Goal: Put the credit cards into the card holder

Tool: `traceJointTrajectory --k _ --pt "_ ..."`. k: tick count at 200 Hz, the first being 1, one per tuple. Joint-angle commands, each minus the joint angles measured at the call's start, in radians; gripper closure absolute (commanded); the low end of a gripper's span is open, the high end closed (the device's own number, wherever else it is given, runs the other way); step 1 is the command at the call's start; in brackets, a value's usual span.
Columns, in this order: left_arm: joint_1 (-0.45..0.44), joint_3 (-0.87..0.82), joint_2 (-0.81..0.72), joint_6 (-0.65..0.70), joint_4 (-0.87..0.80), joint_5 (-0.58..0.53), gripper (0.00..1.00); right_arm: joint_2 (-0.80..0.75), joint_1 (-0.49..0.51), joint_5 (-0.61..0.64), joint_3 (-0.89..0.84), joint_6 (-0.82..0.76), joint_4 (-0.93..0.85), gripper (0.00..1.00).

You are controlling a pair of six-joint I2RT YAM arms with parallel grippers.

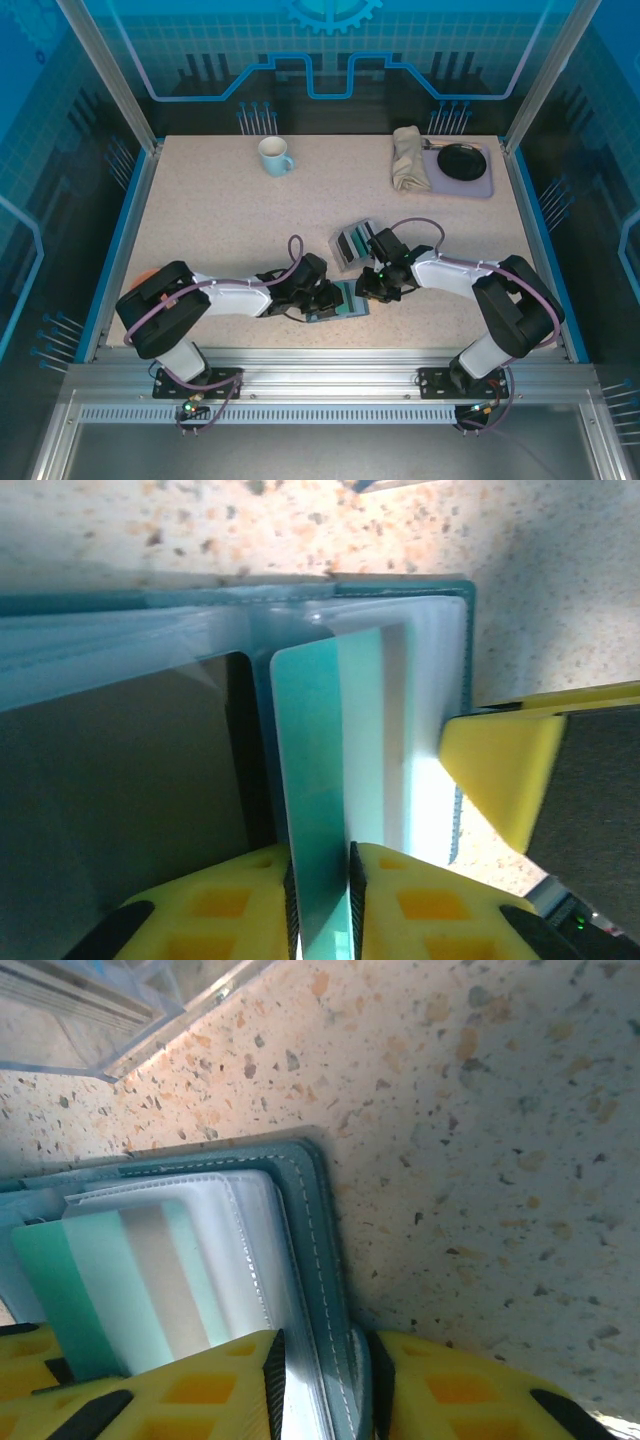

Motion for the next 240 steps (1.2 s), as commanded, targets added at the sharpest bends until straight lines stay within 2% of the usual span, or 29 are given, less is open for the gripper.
traceJointTrajectory --k 1,14,40,53,134,240 --pt "-0.008 0.012 -0.038 0.034 -0.130 -0.051 0.76 0.023 0.015 -0.075 -0.013 0.006 0.008 0.69" --pt "-0.008 0.015 -0.043 0.040 -0.139 -0.056 0.77 0.024 0.015 -0.076 -0.012 0.004 0.008 0.69" --pt "-0.009 0.028 -0.034 0.048 -0.135 -0.048 0.88 0.027 0.014 -0.082 -0.013 0.003 0.012 0.69" --pt "-0.007 0.035 -0.023 0.054 -0.126 -0.035 0.90 0.030 0.014 -0.087 -0.014 0.003 0.015 0.69" --pt "-0.008 0.093 0.054 0.080 -0.108 0.024 0.89 0.042 0.019 -0.110 -0.012 0.006 0.035 0.69" --pt "-0.006 0.119 0.058 0.127 -0.099 0.054 0.84 0.012 0.017 -0.072 -0.006 0.007 0.011 0.70"
